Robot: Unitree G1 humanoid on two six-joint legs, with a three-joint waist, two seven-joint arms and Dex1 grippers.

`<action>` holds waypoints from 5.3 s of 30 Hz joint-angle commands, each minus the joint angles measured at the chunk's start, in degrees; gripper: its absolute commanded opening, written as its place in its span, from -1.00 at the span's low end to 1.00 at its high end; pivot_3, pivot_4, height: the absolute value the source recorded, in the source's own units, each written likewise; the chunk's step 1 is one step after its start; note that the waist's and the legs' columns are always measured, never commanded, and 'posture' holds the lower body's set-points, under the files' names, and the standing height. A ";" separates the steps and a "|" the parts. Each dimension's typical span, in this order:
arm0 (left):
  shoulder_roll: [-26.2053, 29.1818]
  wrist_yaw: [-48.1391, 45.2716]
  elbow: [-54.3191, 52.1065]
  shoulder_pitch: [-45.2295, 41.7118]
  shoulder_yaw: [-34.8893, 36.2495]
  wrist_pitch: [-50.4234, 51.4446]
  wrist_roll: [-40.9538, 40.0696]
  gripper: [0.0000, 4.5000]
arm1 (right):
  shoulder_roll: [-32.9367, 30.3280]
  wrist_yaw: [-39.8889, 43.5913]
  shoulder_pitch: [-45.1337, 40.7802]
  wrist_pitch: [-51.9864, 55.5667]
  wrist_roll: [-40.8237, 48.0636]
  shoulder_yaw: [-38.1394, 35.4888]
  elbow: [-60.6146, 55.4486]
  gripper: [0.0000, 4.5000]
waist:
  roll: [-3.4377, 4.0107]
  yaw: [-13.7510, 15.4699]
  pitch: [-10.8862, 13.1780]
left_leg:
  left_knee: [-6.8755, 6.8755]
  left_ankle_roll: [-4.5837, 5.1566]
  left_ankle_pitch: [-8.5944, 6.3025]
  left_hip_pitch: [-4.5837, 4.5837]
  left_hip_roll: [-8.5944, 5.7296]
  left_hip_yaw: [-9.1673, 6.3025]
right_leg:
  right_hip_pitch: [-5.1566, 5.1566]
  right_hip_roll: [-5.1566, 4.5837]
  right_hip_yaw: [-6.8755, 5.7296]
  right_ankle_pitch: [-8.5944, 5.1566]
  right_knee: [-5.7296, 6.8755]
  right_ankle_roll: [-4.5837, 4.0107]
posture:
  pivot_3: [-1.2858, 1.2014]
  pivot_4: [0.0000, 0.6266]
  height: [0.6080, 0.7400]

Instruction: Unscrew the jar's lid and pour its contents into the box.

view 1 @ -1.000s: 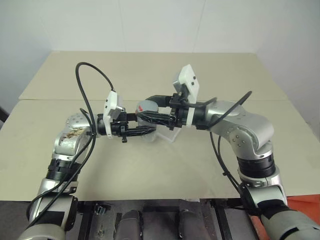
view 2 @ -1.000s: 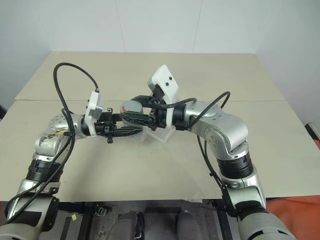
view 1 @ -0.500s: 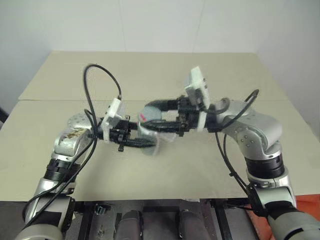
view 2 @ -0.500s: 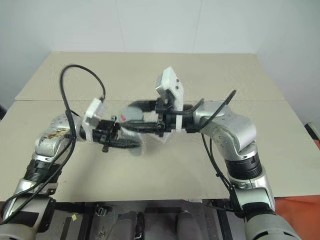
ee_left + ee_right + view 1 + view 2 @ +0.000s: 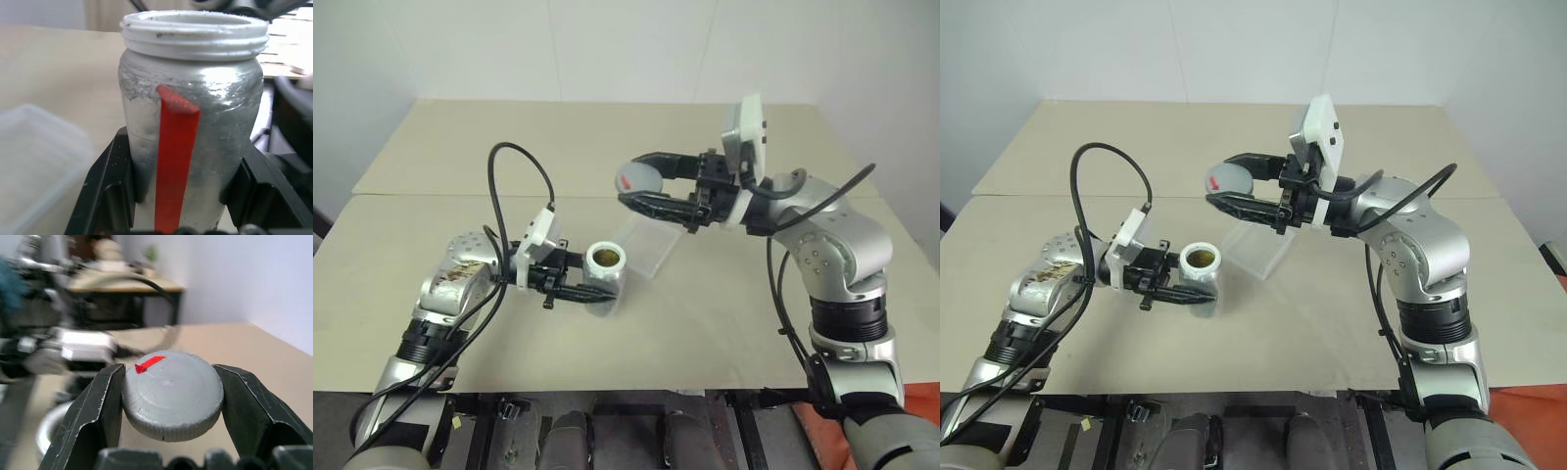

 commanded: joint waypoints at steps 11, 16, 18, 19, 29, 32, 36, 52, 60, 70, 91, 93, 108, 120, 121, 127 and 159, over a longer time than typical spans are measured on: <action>-0.58 20.45 -0.75 -2.53 9.65 -3.21 4.27 -0.13 | -1.53 -22.98 11.79 5.96 -12.90 -4.40 3.71 0.23 | 0.00 0.06 0.00 | -0.01 0.00 0.00 -0.02 -0.02 0.01 | 0.01 -0.03 0.01 0.00 -0.01 0.00 | 0.03 -0.52 1.00; -2.44 26.38 -1.10 -2.05 10.17 -3.73 5.65 -0.13 | 0.82 -28.16 13.31 7.36 -17.42 -2.61 9.09 0.23 | 0.00 -0.18 0.00 | -0.01 -0.01 0.00 0.00 -0.01 0.05 | 0.00 -0.01 0.03 0.00 -0.03 0.00 | 0.03 -0.52 1.00; -2.65 27.27 -1.62 -1.71 10.08 -3.56 5.68 -0.13 | 1.80 -28.74 13.16 7.34 -17.96 -2.64 10.72 0.23 | 0.00 -0.24 0.00 | -0.03 -0.01 0.01 0.00 -0.01 0.04 | -0.02 -0.01 0.05 0.00 -0.03 0.00 | 0.03 -0.52 1.00; -2.61 27.42 -2.10 -1.41 9.98 -3.42 5.56 -0.13 | 2.24 -28.63 13.13 7.54 -17.94 -2.62 11.25 0.23 | 0.00 -0.21 0.00 | -0.04 -0.01 0.01 0.00 -0.01 0.05 | -0.03 -0.01 0.06 0.00 -0.02 0.00 | 0.03 -0.52 1.00; -2.24 27.82 -3.20 -0.63 9.48 -3.10 5.22 -0.13 | 2.38 -26.87 14.59 5.89 -20.64 -1.47 13.69 0.99 | 0.00 -0.01 0.00 | -0.04 -0.01 0.01 -0.01 -0.02 0.13 | 0.00 -0.02 0.04 0.00 -0.03 0.00 | 0.03 -0.52 1.00; -2.18 27.69 -3.12 -0.61 9.40 -3.18 5.23 -0.13 | 1.84 -26.20 14.99 6.10 -20.89 -1.54 12.86 0.99 | 0.00 -0.03 0.00 | -0.03 -0.02 0.01 0.00 -0.02 0.14 | 0.00 -0.02 0.04 0.00 -0.03 0.00 | 0.03 -0.52 1.00; -1.98 28.14 -1.86 -2.00 9.36 -3.75 6.10 -0.13 | -1.97 -21.74 15.34 8.29 -18.83 -2.51 6.79 0.99 | 0.00 -0.02 0.00 | -0.04 -0.01 0.01 -0.01 -0.02 0.14 | -0.01 -0.01 0.04 0.00 -0.03 0.00 | 0.03 -0.52 1.00; -2.92 56.40 36.58 -27.53 -13.08 -57.82 54.13 -0.13 | -22.46 9.76 7.72 17.36 5.19 -6.81 -4.37 0.99 | -0.03 1.55 0.02 | -0.05 0.00 0.00 -0.05 -0.09 0.12 | 0.12 -0.01 -0.05 0.04 -0.40 0.02 | 0.03 -0.52 1.00; -2.96 94.00 48.05 -44.20 -38.99 -61.32 95.77 -0.13 | -24.24 13.05 5.19 15.51 4.43 -3.91 -2.85 0.99 | -0.04 1.65 0.02 | 0.00 0.03 -0.02 -0.27 -0.16 0.14 | -0.03 -0.07 -0.06 0.06 -0.43 0.07 | 0.03 -0.52 1.00; -11.65 116.83 55.86 -49.00 -54.77 -47.24 113.58 -0.13 | -23.73 12.43 5.46 16.95 6.39 -5.17 -3.98 0.99 | -0.06 1.86 0.03 | 0.03 0.03 -0.02 -0.49 -0.15 0.13 | -0.22 -0.08 -0.10 0.06 -0.39 0.08 | 0.03 -0.52 1.00; -6.53 102.70 55.78 -43.84 -38.15 -55.23 88.51 -0.13 | -22.75 10.65 5.85 16.46 7.91 -4.56 -3.53 0.99 | -0.06 1.86 0.03 | 0.11 0.02 -0.01 -0.50 -0.14 0.12 | -0.21 -0.10 -0.13 0.06 -0.33 0.07 | 0.03 -0.52 1.00; -5.87 98.98 56.26 -42.94 -33.88 -57.13 82.73 -0.13 | -22.41 10.40 5.90 16.53 7.94 -4.50 -3.24 0.99 | -0.05 1.82 0.03 | 0.11 0.02 -0.01 -0.50 -0.13 0.12 | -0.20 -0.10 -0.13 0.06 -0.33 0.07 | 0.03 -0.52 1.00; -12.19 50.60 20.40 -14.17 -1.51 -22.62 26.15 -0.13 | -20.32 8.97 7.31 12.70 5.97 -4.68 -3.04 0.99 | 0.00 1.32 0.00 | 0.77 0.07 -0.04 -0.54 -0.02 0.02 | -0.09 -0.03 -0.18 0.06 0.41 0.07 | 0.03 -0.52 1.00; -19.04 59.72 8.32 -2.09 7.27 -6.55 20.33 -0.13 | -19.00 9.24 7.44 9.05 3.15 -2.66 -2.51 0.99 | 0.00 1.38 0.00 | 0.82 0.07 -0.04 -0.39 -0.07 -0.16 | -0.02 -0.04 -0.15 0.06 0.40 0.07 | 0.03 -0.52 1.00; -19.56 60.27 8.81 -1.91 7.71 -6.51 20.22 -0.13 | -18.97 9.34 7.32 8.92 3.02 -2.54 -2.32 0.99 | 0.00 1.38 0.00 | 0.82 0.07 -0.04 -0.39 -0.06 -0.16 | -0.02 -0.04 -0.15 0.06 0.39 0.07 | 0.03 -0.52 1.00; -21.93 62.43 12.02 -0.38 8.14 -10.42 21.18 -0.13 | -18.96 9.75 7.43 8.71 2.86 -2.72 -2.42 0.99 | 0.00 1.44 0.00 | 0.83 0.07 -0.04 -0.38 -0.09 -0.16 | 0.00 -0.06 -0.14 0.06 0.36 0.07 | 0.03 -0.52 1.00; -24.85 66.01 3.67 6.24 5.70 -3.99 22.28 0.99 | -18.90 9.50 8.79 8.04 2.39 -2.81 -5.18 1.00 | 0.00 1.42 0.00 | 0.78 0.07 -0.05 -0.26 -0.10 -0.32 | 0.06 -0.06 -0.09 0.06 0.31 0.07 | 0.03 -0.52 1.00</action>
